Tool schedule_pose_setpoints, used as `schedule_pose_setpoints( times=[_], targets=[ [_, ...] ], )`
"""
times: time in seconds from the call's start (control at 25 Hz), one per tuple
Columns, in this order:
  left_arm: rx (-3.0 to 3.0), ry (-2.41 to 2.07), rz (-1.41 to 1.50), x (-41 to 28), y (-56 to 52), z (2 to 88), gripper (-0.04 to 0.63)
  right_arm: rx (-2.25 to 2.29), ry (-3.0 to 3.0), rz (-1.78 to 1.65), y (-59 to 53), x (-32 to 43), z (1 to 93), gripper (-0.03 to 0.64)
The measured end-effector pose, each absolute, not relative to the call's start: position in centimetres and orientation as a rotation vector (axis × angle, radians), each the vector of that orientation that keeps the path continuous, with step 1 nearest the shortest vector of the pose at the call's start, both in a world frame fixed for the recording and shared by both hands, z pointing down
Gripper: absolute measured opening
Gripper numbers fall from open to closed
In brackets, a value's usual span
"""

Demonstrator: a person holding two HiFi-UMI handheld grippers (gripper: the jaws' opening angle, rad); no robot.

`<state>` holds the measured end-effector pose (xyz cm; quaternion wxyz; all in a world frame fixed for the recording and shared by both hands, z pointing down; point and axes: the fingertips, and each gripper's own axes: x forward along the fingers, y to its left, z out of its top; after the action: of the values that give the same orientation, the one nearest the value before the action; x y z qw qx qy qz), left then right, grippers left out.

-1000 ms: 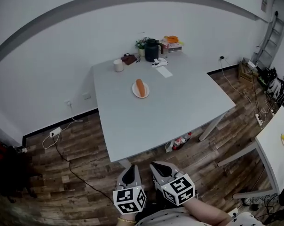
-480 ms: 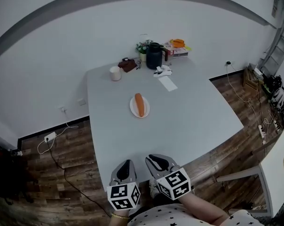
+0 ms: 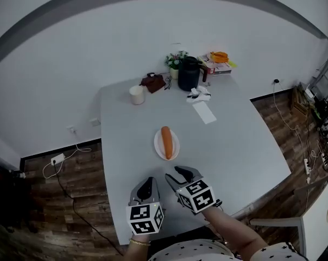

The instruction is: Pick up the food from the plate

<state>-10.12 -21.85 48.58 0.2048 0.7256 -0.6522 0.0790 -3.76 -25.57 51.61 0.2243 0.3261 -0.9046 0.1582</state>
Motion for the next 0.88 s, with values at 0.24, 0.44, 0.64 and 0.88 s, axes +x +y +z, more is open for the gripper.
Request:
schedule_pose_setpoints(
  times=[0.24,0.44,0.64,0.88],
  targets=[
    [2.005,-1.762,0.244,-11.4,-27.2,50.5,0.008,0.995,-2.349,0.515,-35.0,-4.9,55.9,0.198],
    [1.948,-1.705,0.244,-12.6,-30.3,53.1,0.008,1.055,-2.206,0.556,-41.0,-5.6,60.1,0.24],
    [1.904,-1.689,0.236,-13.6,-32.4,54.9,0.008,1.053,-2.094,0.618,-44.4,-6.5,63.7,0.262],
    [1.88,-1.663,0.257,-13.9,-33.2,56.6,0.008,1.008,-1.979,0.621,-45.3,-7.4,65.9,0.268]
  ],
)
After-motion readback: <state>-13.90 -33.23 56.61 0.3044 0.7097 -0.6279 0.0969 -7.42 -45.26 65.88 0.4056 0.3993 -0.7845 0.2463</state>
